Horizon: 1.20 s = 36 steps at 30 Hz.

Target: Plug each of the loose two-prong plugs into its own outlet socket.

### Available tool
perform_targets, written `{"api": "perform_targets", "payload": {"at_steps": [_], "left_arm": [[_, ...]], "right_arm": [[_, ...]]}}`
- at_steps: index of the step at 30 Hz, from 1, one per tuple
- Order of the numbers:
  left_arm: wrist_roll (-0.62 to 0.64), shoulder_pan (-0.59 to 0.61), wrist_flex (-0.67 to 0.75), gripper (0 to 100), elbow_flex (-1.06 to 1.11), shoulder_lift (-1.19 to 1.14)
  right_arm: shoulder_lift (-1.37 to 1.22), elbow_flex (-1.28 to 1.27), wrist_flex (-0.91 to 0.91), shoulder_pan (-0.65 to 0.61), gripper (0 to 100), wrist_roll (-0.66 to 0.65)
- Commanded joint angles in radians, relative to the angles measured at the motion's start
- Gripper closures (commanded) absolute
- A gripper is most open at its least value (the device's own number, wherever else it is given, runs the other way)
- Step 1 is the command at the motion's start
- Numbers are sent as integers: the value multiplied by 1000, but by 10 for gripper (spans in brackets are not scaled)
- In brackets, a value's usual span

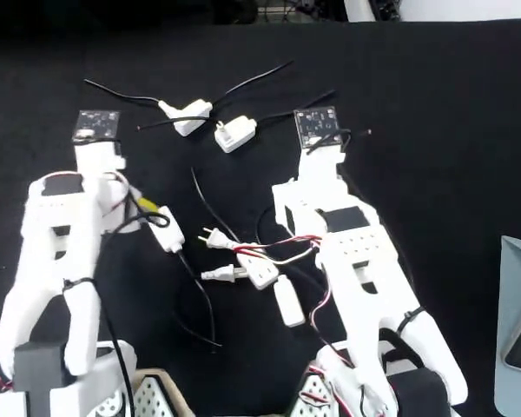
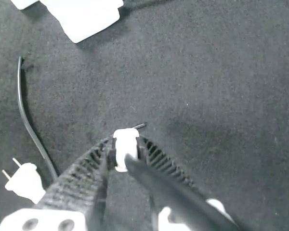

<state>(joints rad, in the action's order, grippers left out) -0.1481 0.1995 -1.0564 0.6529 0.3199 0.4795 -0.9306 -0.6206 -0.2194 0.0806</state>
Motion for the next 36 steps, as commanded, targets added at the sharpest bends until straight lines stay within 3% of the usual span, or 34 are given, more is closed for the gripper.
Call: {"api": "perform_targets", "payload": {"at_steps": [1,11,20,28,36], "left_arm": [[101,-108,-11,671,-58,0],[183,-163,167,687,-71,-339],[180,-165,81,931,-214,-359],[-86,-104,-157,971,-536,-368],[-396,-170,-219,966,-593,-370]], "right_arm": [[-1,54,17,14,987,2],[-5,53,17,14,987,2],[-5,53,15,14,987,2],[-5,53,15,14,987,2],[-5,53,15,29,987,2]]}}
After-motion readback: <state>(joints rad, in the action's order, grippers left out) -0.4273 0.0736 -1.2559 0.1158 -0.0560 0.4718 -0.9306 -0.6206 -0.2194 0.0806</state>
